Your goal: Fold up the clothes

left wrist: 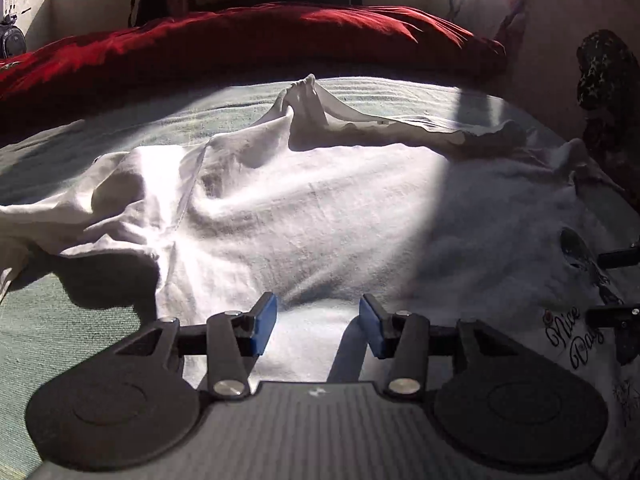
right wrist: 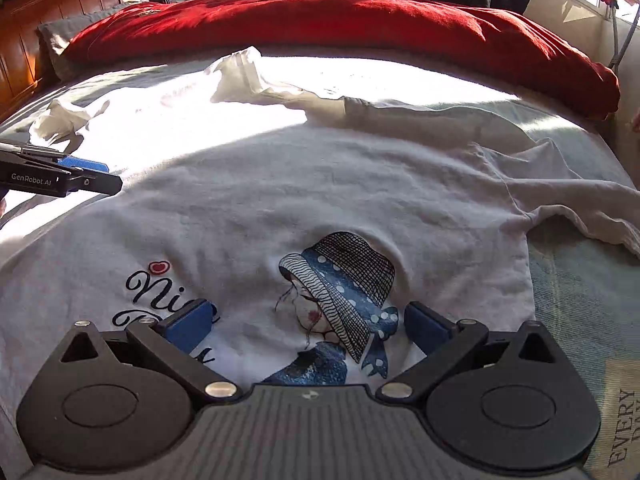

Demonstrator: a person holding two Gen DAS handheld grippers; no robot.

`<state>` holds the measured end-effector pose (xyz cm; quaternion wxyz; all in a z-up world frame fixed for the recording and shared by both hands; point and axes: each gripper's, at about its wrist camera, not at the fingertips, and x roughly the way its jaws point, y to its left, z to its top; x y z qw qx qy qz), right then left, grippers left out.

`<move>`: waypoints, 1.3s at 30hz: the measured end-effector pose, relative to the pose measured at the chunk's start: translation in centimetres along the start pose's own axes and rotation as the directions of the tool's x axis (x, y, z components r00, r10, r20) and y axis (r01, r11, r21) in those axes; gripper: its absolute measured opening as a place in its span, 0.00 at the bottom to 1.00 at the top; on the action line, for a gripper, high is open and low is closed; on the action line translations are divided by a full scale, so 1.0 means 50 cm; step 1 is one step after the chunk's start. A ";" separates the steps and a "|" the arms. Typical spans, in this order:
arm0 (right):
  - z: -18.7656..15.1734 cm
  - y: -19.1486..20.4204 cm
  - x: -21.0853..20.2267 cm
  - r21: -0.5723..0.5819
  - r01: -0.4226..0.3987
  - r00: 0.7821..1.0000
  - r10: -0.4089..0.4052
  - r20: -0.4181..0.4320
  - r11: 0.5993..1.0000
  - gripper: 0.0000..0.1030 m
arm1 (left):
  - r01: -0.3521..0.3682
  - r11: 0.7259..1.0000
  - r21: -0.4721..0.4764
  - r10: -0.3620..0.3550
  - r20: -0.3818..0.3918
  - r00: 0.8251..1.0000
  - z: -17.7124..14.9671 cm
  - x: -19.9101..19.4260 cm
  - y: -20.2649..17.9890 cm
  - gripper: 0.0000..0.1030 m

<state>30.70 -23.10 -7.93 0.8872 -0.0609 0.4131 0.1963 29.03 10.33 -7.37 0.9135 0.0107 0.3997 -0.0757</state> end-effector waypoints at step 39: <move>-0.226 0.104 -0.224 0.159 0.015 0.990 -0.037 0.137 0.987 1.00 | -0.053 0.994 -0.091 0.056 0.033 0.998 -0.248 -0.221 -0.150 0.70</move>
